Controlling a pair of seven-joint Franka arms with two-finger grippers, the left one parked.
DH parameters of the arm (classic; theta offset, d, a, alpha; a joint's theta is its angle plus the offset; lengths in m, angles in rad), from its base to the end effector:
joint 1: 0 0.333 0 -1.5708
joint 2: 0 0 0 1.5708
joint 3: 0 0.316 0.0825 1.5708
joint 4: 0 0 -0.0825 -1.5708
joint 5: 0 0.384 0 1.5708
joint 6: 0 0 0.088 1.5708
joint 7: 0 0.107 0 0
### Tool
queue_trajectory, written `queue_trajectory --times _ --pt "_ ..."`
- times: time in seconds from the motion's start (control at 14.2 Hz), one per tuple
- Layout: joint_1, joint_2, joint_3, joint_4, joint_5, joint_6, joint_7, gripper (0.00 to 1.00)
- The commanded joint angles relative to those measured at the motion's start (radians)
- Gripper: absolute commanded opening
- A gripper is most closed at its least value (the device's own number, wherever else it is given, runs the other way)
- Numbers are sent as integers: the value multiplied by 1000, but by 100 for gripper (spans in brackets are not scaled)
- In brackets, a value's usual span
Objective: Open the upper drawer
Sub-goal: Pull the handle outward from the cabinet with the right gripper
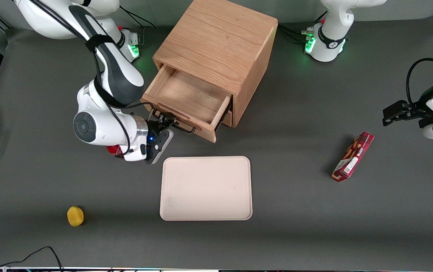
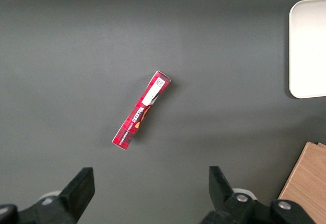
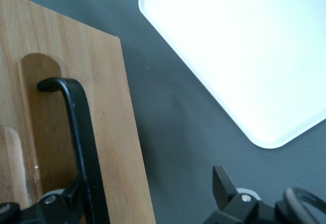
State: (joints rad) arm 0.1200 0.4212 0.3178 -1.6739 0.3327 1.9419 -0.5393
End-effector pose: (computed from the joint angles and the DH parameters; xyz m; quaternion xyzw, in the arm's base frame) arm 0.5887 0.2768 0.3657 -0.8947 -0.3865 0.0569 0.2167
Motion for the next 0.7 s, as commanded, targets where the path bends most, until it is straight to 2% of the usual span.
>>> queue_trajectory --times 0.0,0.63 --pt "3 66 -16 84 -38 -21 -27 100" --pt "3 174 -72 272 -92 -132 -45 100"
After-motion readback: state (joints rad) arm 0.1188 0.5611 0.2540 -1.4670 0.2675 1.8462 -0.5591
